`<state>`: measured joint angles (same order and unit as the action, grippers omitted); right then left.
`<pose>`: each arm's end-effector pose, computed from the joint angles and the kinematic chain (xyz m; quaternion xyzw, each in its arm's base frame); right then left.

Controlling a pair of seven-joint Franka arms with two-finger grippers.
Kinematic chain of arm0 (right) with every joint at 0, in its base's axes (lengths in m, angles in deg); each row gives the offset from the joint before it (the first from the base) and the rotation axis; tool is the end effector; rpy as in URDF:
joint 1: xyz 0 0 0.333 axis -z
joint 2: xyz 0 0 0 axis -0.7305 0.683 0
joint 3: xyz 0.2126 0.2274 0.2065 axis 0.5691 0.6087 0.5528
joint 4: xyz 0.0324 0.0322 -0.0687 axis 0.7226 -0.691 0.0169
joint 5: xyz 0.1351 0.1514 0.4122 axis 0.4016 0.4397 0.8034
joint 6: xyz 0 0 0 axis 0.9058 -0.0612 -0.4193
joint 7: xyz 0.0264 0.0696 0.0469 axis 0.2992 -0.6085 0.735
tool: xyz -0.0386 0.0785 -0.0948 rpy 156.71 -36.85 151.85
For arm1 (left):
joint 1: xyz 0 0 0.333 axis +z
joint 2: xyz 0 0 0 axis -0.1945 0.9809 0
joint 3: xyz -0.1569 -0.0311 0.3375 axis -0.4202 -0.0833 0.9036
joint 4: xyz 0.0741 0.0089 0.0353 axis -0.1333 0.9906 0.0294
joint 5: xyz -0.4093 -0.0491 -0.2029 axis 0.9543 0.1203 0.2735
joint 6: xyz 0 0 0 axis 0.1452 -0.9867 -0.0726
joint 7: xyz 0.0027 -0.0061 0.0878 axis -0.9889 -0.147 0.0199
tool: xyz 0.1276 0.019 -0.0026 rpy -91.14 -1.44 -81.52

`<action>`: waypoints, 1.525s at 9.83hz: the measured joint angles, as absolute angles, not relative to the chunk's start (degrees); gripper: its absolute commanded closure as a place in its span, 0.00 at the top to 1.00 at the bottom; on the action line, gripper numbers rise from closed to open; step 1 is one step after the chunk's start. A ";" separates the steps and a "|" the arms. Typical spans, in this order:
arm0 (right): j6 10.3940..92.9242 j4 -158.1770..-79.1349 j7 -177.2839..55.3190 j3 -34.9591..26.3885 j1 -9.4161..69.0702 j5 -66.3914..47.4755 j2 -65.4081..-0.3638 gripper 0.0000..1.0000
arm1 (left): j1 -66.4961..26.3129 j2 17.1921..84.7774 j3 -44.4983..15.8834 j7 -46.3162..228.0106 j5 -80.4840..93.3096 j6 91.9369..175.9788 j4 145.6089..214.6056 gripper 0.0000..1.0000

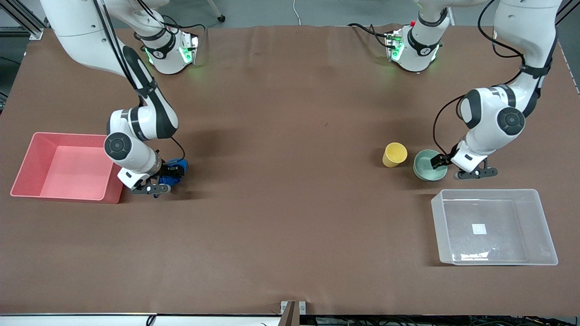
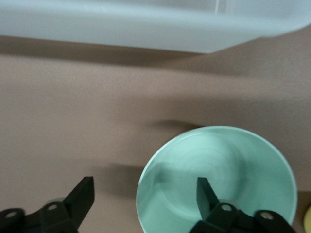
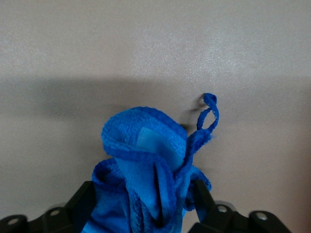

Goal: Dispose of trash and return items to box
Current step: 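Grasp the blue cloth with the right gripper while the left gripper grasps the bowl, then drop the cloth into the pink bin while the left gripper carries the bowl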

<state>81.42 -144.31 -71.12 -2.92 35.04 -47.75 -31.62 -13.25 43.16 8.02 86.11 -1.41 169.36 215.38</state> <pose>0.6070 0.0819 0.1570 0.9985 0.0362 -0.0328 0.0253 0.5610 0.0220 0.1709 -0.9992 -0.0402 0.0022 0.0062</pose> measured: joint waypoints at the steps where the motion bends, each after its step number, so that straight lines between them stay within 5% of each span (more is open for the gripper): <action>1: 81.48 -144.31 -71.12 -2.96 35.08 -47.75 -31.62 0.04 | -13.25 43.67 8.02 86.11 -1.41 169.65 215.50 0.13; 2: 81.48 -144.31 -71.14 -2.98 35.15 -47.75 -31.63 0.03 | -13.25 43.73 8.01 86.11 -1.41 169.67 215.65 0.04; 5: 76.61 -142.26 -72.21 -3.14 35.77 -47.73 -32.61 0.03 | -13.26 43.53 8.00 86.09 -1.41 169.67 216.45 0.01; 8: 44.83 -124.57 -70.14 -3.71 40.70 -48.10 -39.31 0.03 | -13.24 37.21 7.98 84.95 -1.41 163.97 217.77 0.01; 10: 35.97 -117.89 -60.06 -4.06 49.81 -50.87 -41.79 0.04 | -12.70 29.60 8.05 83.24 -1.41 155.60 216.64 0.01; 12: 44.50 -121.14 -48.23 -4.26 59.27 -53.41 -39.95 0.04 | -12.40 27.20 8.08 82.93 -1.41 151.30 210.05 0.01; 15: 66.82 -133.43 -43.43 -4.19 65.28 -53.59 -33.99 0.09 | -12.29 37.39 9.86 81.47 -1.41 150.44 194.03 0.01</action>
